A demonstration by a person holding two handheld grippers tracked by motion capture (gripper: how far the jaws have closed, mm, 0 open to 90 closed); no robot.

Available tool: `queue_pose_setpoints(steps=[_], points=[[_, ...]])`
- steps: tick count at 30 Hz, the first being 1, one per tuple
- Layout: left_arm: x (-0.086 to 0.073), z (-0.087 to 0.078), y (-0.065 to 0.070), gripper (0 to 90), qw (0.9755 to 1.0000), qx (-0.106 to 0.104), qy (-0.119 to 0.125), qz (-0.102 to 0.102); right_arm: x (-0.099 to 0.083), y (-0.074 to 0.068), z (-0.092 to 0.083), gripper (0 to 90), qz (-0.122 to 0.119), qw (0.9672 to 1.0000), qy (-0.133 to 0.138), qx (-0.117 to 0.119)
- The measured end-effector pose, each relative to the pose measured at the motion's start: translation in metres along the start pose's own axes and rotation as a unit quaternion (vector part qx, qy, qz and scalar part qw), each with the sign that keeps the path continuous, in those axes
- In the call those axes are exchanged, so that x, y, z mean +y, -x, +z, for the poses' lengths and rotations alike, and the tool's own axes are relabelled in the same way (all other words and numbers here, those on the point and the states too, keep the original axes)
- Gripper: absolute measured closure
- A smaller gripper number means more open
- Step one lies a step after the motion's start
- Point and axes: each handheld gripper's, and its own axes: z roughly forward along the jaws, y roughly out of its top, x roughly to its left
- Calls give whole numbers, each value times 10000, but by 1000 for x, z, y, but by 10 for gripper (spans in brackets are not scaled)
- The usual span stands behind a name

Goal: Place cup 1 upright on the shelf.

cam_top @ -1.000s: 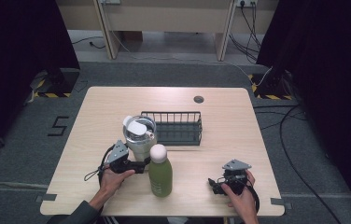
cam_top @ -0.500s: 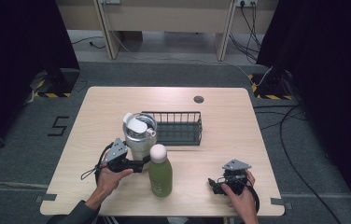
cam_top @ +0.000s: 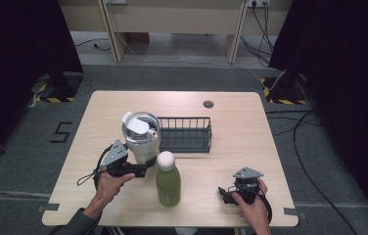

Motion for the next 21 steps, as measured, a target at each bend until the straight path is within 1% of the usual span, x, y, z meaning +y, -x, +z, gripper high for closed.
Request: queue_pose_setpoints(steps=[3, 7, 9, 15, 18, 21], points=[[7, -2, -2, 111, 10000, -16, 26, -43, 0, 0, 0, 3, 2, 10000, 0, 0], [14, -3, -4, 111, 10000, 53, 4, 29, 0, 0, 0, 3, 0, 10000, 0, -1], [16, -4, -5, 111, 10000, 35, 1, 26, 0, 0, 0, 3, 24, 10000, -8, 1], [24, -4, -8, 111, 10000, -30, 0, -33, 0, 0, 0, 3, -1, 10000, 0, -1], [31, -4, -10, 111, 10000, 1, -13, 46, 0, 0, 0, 3, 0, 10000, 0, -1], [38, -3, -13, 111, 10000, -10, -6, 52, 0, 0, 0, 3, -1, 10000, 0, -1]])
